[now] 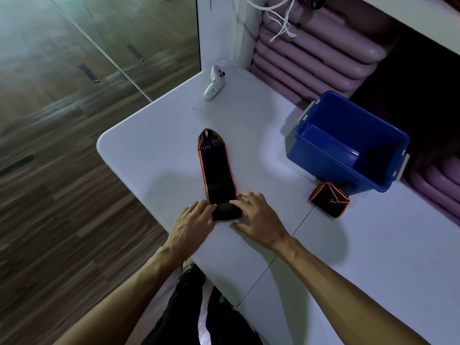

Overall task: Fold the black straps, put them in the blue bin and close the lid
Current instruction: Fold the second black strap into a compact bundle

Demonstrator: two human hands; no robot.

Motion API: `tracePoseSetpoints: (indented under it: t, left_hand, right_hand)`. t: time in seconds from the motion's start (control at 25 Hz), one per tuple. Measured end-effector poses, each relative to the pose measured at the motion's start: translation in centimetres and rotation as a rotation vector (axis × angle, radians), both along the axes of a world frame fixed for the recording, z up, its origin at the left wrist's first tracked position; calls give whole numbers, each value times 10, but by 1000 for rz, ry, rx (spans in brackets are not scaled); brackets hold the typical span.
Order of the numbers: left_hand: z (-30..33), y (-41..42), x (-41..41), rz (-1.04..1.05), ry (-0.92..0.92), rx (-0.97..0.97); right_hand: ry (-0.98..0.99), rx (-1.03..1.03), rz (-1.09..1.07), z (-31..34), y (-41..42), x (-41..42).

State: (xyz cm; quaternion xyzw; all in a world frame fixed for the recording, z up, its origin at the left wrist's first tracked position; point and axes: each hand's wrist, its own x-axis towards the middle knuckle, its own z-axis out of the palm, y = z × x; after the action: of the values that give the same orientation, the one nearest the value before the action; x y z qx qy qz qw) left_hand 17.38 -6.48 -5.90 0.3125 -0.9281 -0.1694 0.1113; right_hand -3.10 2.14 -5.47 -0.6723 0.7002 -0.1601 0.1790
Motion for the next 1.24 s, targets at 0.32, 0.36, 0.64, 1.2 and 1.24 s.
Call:
tracePoseSetpoints:
  t: [0.32,0.36,0.64,1.2,1.24]
  left_hand:
    - [11,-34,-3,-5,-78,338]
    - [13,-39,-6,3,-64,317]
    - [21,-56,-19,-118,39,281]
    - [15,-66,-37,192,-18,306]
    - [15,-71,-35,203,-27,247]
  right_hand:
    - [-25,49,61,4,-17,-6]
    - [-7,61,71,5,-19,-7]
    - [-61,262,115,16,-42,-15]
    - [-383,124,-262,15,-58,4]
    - [-372,104,-265,14,-59,5]
